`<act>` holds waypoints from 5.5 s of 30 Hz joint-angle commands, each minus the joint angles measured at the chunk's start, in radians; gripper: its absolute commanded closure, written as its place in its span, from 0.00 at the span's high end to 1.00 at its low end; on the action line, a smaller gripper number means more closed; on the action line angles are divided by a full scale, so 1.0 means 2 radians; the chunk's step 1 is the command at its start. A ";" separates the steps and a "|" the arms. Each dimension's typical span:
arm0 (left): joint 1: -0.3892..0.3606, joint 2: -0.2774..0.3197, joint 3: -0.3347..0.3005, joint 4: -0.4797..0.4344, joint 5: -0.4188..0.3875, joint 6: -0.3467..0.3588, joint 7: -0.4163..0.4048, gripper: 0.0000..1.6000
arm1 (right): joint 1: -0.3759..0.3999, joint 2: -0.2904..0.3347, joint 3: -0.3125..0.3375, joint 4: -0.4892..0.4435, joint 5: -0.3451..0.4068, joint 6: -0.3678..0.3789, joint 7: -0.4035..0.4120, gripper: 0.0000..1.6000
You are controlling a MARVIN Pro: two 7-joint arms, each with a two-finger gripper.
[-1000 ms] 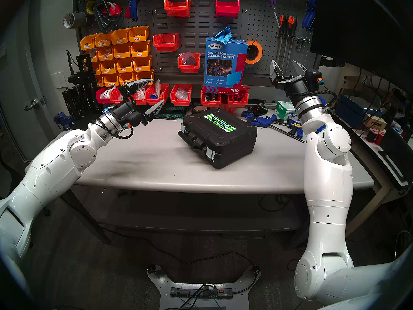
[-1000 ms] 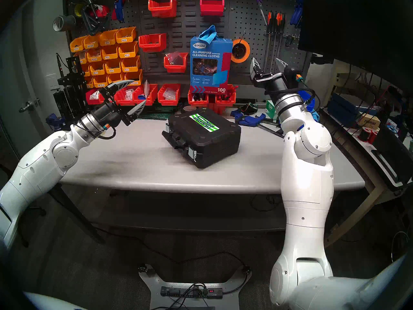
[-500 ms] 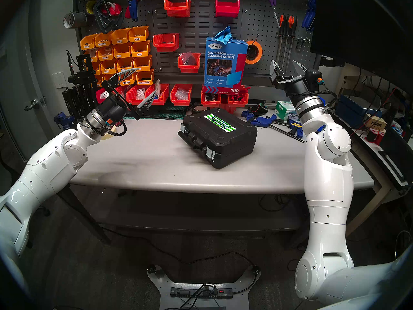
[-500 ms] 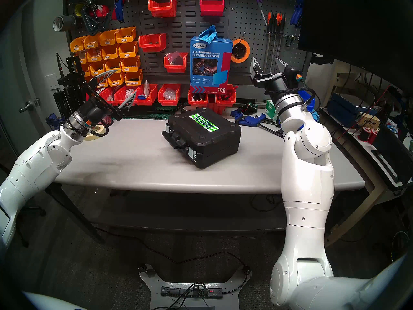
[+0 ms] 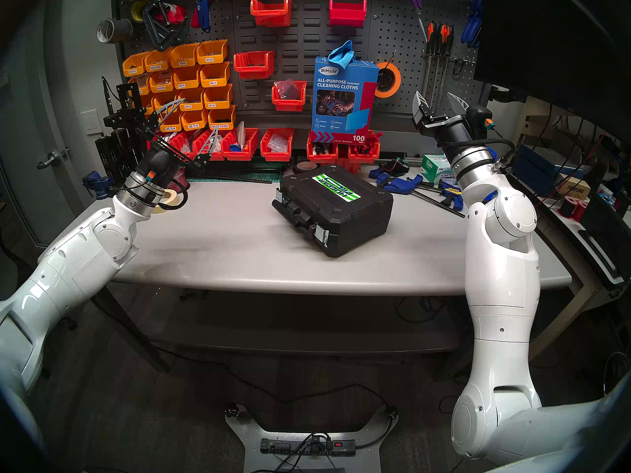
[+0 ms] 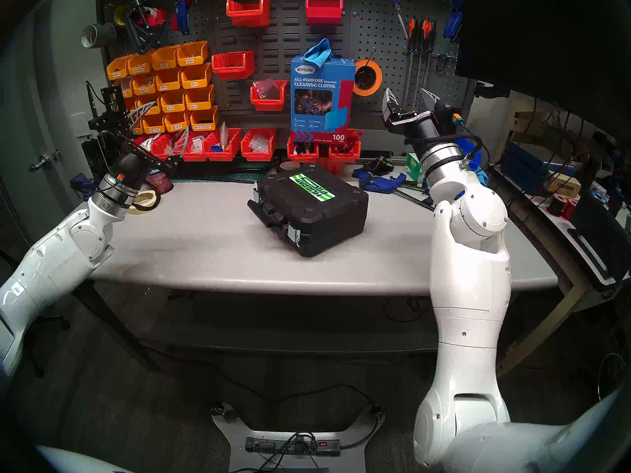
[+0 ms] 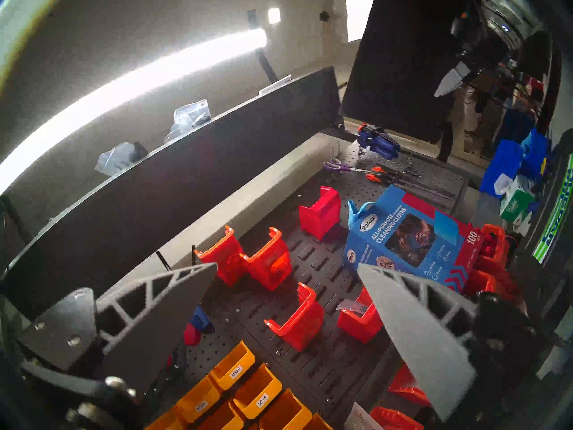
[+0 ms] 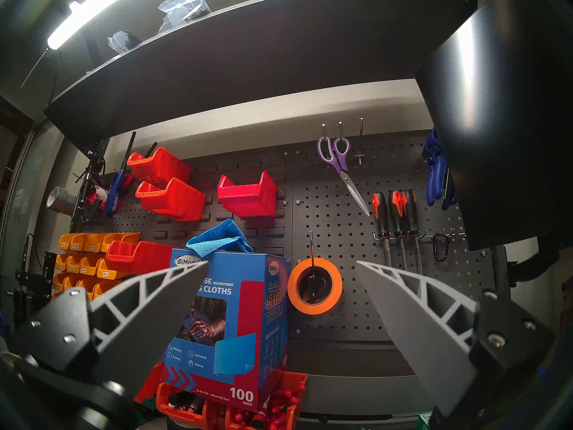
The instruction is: Open the tool box
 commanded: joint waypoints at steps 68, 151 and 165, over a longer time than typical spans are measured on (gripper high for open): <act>-0.054 -0.089 0.047 -0.054 -0.372 0.510 -0.046 1.00 | -0.001 0.009 -0.004 -0.010 0.007 -0.001 -0.007 1.00; 0.012 -0.130 0.045 -0.181 -0.450 0.538 0.009 0.00 | -0.003 0.019 -0.011 -0.011 0.016 -0.003 -0.016 1.00; 0.023 -0.134 0.035 -0.221 -0.481 0.560 0.028 0.00 | -0.003 0.021 -0.012 -0.011 0.017 -0.003 -0.018 1.00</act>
